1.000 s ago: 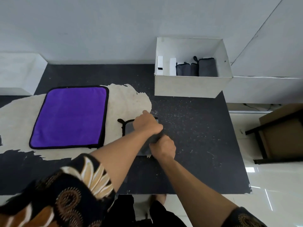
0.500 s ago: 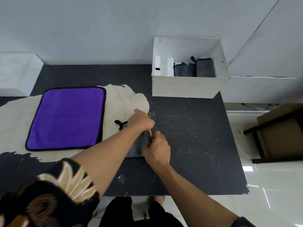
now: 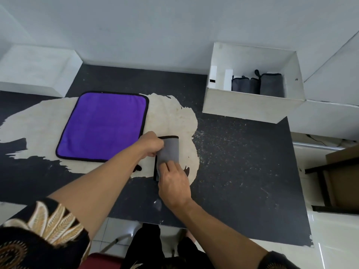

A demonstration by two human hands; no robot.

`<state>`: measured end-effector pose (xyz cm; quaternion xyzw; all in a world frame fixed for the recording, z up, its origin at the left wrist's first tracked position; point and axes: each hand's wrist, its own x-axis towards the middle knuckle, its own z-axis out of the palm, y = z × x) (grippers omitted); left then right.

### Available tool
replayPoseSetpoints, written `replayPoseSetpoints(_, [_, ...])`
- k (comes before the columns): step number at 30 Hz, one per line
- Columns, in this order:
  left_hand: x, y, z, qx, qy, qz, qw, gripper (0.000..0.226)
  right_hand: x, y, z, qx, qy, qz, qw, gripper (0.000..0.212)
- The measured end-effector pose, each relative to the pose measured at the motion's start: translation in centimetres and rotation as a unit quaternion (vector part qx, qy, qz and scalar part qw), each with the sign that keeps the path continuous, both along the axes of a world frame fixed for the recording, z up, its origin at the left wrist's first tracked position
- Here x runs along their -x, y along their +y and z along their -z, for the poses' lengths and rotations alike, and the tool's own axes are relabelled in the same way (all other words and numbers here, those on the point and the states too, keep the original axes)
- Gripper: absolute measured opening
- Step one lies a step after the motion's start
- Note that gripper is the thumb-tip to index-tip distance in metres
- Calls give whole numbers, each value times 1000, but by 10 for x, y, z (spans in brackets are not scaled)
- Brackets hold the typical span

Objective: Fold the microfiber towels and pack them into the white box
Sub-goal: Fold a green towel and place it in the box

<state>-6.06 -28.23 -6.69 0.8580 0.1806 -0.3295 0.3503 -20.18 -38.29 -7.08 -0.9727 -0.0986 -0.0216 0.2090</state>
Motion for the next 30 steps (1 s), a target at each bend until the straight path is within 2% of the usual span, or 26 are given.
replayPoseSetpoints(5, [2,7,7,-42,-28,23,998,4,2,4,5,9,28,-42,999,22])
replayPoseSetpoints(8, [3,11,11,-70,-44,50,995,4,2,5,11,-6,53,-67,996,12])
replayPoseSetpoints(11, [5,12,16,-93,-68,80,990,10,1,3,14,12,92,-118,989,28])
replayPoseSetpoints(14, [11,11,18,-125,-104,102,982,17,-1,-2,10,34,85,-149,985,36])
replayPoseSetpoints(17, [20,12,21,-151,-148,75,975,23,-6,-11,8,13,59,-91,994,35])
replayPoseSetpoints(20, [30,14,26,-150,-182,54,970,25,-12,-20,14,58,82,-27,995,45])
replayPoseSetpoints(23, [34,14,29,-140,-203,49,968,25,-16,-24,27,106,118,-43,986,49])
replayPoseSetpoints(26, [35,17,30,-116,-245,35,962,20,-19,-28,29,113,107,-50,986,45])
replayPoseSetpoints(30, [44,25,32,-60,-269,68,959,34,-28,-31,22,117,85,-61,988,34])
